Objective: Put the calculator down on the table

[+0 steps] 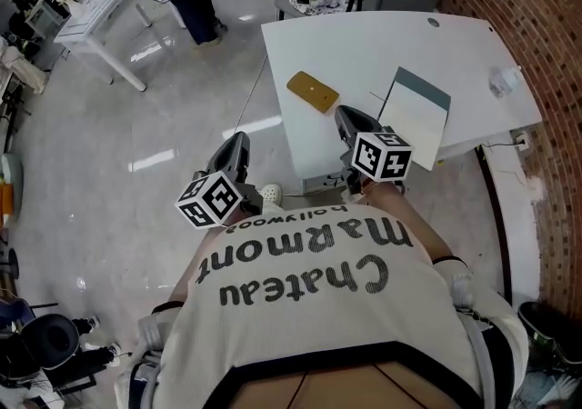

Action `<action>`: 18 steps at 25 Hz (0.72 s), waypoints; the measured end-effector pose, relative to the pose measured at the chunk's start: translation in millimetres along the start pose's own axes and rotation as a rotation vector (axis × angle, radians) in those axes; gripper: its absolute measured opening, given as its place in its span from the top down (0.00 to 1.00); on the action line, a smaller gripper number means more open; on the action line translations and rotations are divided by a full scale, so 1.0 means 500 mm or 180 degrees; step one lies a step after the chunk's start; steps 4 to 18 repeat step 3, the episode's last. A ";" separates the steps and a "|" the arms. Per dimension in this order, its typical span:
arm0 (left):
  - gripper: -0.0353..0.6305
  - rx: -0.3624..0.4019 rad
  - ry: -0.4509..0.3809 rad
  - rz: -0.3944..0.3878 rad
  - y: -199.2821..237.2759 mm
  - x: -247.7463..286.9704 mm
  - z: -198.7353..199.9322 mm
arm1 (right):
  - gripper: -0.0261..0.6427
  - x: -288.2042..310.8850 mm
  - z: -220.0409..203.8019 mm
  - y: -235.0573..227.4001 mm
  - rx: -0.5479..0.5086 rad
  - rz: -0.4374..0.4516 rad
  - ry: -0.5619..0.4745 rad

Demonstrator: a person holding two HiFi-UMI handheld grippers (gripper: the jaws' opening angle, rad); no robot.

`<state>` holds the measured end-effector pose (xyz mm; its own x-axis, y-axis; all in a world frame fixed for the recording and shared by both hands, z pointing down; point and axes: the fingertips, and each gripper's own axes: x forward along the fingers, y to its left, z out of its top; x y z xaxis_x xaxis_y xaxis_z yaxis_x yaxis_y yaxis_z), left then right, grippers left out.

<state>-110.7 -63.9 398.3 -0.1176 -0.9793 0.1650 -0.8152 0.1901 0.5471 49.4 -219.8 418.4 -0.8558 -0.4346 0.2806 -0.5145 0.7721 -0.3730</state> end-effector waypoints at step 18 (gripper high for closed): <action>0.94 -0.0013 0.0020 0.0014 0.008 -0.004 -0.003 | 0.95 0.003 -0.014 -0.005 0.0025 -0.0044 0.0072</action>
